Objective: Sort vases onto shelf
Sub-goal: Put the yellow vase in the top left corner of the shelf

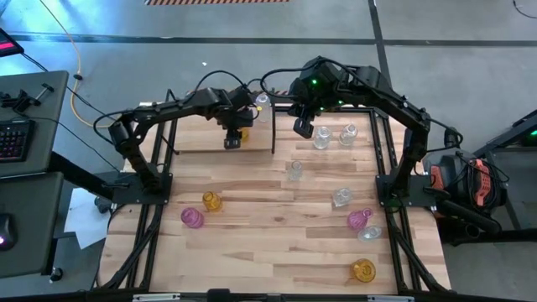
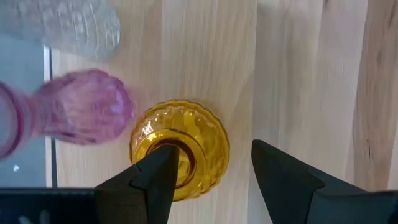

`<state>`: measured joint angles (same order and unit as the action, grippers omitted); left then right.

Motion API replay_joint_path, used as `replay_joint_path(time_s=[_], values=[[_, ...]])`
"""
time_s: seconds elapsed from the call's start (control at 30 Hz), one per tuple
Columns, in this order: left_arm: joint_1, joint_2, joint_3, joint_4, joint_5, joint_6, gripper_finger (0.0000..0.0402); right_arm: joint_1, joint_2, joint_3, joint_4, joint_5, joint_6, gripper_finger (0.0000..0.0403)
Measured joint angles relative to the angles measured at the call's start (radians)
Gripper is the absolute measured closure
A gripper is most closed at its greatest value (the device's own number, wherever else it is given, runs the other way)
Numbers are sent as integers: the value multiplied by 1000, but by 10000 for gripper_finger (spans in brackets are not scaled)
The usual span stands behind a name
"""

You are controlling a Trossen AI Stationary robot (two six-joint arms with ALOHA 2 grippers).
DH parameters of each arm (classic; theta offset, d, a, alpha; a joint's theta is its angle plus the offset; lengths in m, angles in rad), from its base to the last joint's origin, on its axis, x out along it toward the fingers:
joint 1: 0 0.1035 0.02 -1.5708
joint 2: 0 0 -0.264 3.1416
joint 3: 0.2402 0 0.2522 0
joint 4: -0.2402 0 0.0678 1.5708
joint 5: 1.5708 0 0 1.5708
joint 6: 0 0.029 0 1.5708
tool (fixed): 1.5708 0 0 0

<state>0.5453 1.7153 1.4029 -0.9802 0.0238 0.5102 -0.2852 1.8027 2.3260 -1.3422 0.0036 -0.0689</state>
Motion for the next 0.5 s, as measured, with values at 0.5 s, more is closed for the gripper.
replay_joint_path(time_s=[0.5], values=[[116,-45,-8,-67,-11,-22,209,0,0,0,0,-8,12,361]])
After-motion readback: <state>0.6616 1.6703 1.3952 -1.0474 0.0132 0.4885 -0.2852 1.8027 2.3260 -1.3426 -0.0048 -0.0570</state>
